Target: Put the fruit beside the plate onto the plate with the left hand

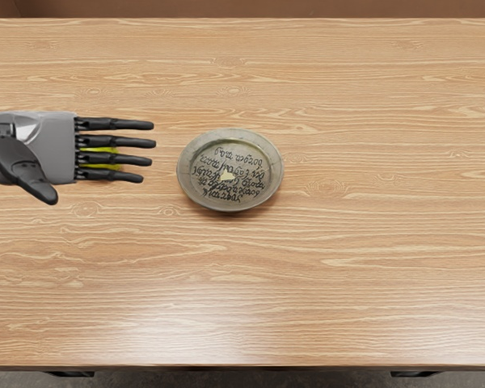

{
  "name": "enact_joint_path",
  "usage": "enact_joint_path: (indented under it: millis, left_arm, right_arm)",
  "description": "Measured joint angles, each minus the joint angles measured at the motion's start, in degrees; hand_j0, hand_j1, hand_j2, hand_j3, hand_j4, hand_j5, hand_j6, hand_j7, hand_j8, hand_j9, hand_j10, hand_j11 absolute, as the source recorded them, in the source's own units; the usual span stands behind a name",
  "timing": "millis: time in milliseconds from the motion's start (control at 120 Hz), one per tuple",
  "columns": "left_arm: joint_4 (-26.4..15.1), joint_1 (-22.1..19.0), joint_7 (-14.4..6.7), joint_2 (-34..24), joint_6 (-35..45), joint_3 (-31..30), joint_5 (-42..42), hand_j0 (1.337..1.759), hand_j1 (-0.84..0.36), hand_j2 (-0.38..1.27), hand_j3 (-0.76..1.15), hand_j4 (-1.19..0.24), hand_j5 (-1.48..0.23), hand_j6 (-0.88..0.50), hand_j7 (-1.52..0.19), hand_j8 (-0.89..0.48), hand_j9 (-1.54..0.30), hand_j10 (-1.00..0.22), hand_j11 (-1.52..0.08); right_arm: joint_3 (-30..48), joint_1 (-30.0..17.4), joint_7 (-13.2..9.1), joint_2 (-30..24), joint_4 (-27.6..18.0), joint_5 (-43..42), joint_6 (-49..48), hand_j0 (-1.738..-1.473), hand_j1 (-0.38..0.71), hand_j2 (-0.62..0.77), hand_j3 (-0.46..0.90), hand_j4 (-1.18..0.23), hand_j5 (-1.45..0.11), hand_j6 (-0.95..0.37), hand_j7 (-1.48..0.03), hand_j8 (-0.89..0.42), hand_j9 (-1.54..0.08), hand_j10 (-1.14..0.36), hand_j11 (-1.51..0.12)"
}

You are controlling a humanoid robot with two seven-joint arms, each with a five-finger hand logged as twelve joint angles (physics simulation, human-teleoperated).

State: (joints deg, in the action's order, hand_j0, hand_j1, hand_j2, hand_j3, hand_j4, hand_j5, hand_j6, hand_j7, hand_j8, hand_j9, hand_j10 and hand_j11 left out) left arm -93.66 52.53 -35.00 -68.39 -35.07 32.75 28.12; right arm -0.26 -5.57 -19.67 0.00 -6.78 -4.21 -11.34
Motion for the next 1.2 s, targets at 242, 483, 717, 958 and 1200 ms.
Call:
enact_joint_path:
  millis: [242, 483, 717, 958, 1200]
  left_arm:
    - [0.1, 0.4, 0.0, 0.0, 0.0, 0.2, 0.0, 1.658, 0.24, 0.02, 0.0, -0.08, -0.11, -0.08, -0.11, -0.08, -0.11, -0.08, -0.11]
    - [0.3, 11.7, 0.0, 9.4, 0.0, 1.1, -19.6, 1.658, 0.23, 0.02, 0.0, -0.1, -0.13, -0.1, -0.13, -0.1, -0.13, -0.1, -0.13]
    - [1.2, 11.7, 0.0, 14.4, 0.4, 0.7, -43.7, 1.658, 0.22, 0.02, 0.0, -0.11, -0.14, -0.11, -0.14, -0.11, -0.14, -0.11, -0.14]
    - [1.2, 11.3, 0.0, 17.2, 6.8, 0.6, -63.9, 1.658, 0.22, 0.02, 0.0, -0.11, -0.14, -0.11, -0.14, -0.11, -0.14, -0.11, -0.14]
    - [1.2, 9.8, 0.0, 21.0, 8.7, 0.6, -77.4, 1.658, 0.22, 0.02, 0.0, -0.11, -0.14, -0.11, -0.14, -0.11, -0.14, -0.11, -0.14]
  right_arm:
    - [0.0, 0.0, 0.1, 0.0, 0.0, 0.0, 0.0, -1.658, -0.35, 0.0, 0.0, 0.0, 0.0, 0.0, 0.0, 0.0, 0.0, 0.0, 0.0]
    - [0.0, 0.0, 0.1, 0.0, 0.0, 0.0, 0.0, -1.658, -0.35, 0.0, 0.0, 0.0, 0.0, 0.0, 0.0, 0.0, 0.0, 0.0, 0.0]
    - [-0.1, 0.0, 0.1, 0.0, 0.0, 0.0, 0.0, -1.658, -0.35, 0.0, 0.0, 0.0, 0.0, 0.0, 0.0, 0.0, 0.0, 0.0, 0.0]
    - [-0.1, 0.0, 0.1, 0.0, 0.0, 0.0, 0.0, -1.658, -0.35, 0.0, 0.0, 0.0, 0.0, 0.0, 0.0, 0.0, 0.0, 0.0, 0.0]
    - [-0.1, 0.0, 0.1, 0.0, 0.0, 0.0, 0.0, -1.658, -0.35, 0.0, 0.0, 0.0, 0.0, 0.0, 0.0, 0.0, 0.0, 0.0, 0.0]
